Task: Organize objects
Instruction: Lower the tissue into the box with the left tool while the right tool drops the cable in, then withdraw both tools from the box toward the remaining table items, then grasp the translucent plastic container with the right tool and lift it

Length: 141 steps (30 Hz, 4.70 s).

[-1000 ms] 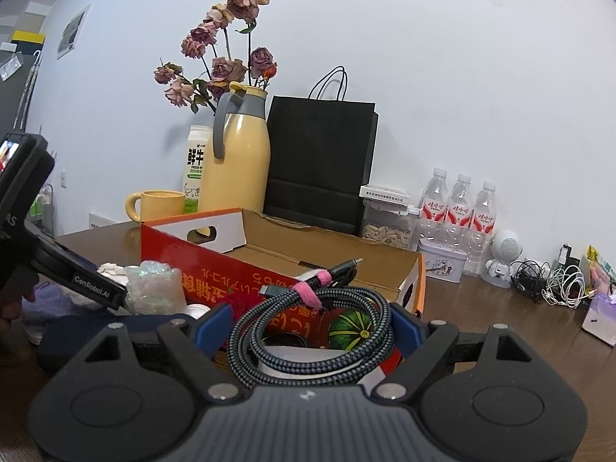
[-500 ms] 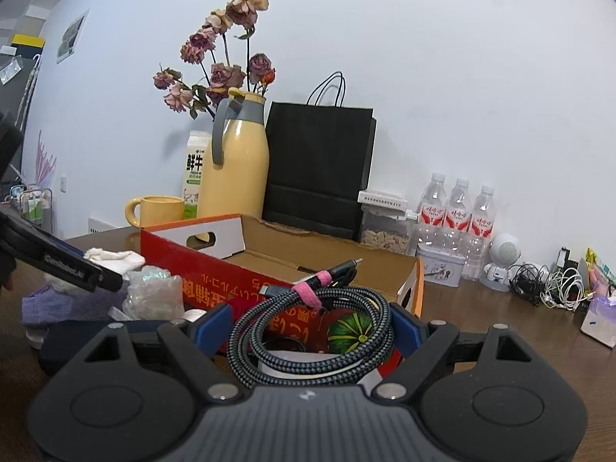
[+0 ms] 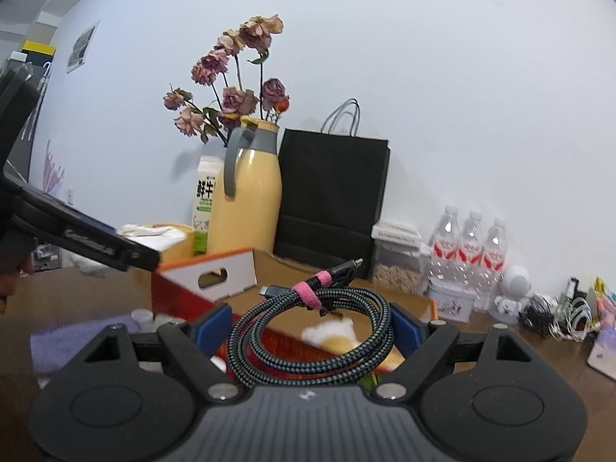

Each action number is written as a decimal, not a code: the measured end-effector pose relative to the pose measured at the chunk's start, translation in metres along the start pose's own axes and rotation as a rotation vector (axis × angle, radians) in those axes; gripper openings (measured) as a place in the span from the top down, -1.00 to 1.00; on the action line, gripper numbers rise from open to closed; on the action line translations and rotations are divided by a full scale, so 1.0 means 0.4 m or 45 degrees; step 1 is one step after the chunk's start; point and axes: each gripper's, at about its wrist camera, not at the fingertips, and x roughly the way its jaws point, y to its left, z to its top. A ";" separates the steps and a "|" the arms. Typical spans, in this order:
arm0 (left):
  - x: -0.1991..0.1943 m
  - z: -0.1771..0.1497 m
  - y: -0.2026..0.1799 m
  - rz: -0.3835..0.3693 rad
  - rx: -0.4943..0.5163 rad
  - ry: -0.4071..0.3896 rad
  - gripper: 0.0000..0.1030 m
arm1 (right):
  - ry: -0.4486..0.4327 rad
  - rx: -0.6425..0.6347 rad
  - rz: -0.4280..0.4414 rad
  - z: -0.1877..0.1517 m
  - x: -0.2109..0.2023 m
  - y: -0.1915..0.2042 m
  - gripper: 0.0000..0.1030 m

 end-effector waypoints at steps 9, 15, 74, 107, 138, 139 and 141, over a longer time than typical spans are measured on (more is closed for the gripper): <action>0.117 0.089 -0.013 -0.023 -0.072 -0.038 -0.43 | 0.064 0.037 -0.014 0.088 0.184 0.036 -0.65; 0.221 0.104 -0.016 -0.016 -0.086 0.014 -0.43 | 0.163 0.065 -0.062 0.086 0.318 0.052 -0.65; -0.036 0.041 0.034 -0.048 -0.159 -0.152 -1.00 | 0.126 0.176 -0.078 0.062 0.023 -0.030 -1.00; -0.219 -0.190 0.135 0.138 -0.205 0.134 -1.00 | 0.575 0.139 0.011 -0.132 0.051 -0.086 -1.00; -0.093 -0.200 0.124 0.043 -0.140 0.353 -1.00 | 0.317 0.117 -0.091 -0.130 -0.003 -0.037 -0.61; -0.083 -0.197 0.123 0.028 -0.130 0.370 -1.00 | 0.316 0.119 -0.091 -0.130 -0.003 -0.039 -0.60; -0.067 -0.195 0.119 0.026 -0.108 0.392 -1.00 | 0.320 0.122 -0.088 -0.130 -0.001 -0.042 -0.61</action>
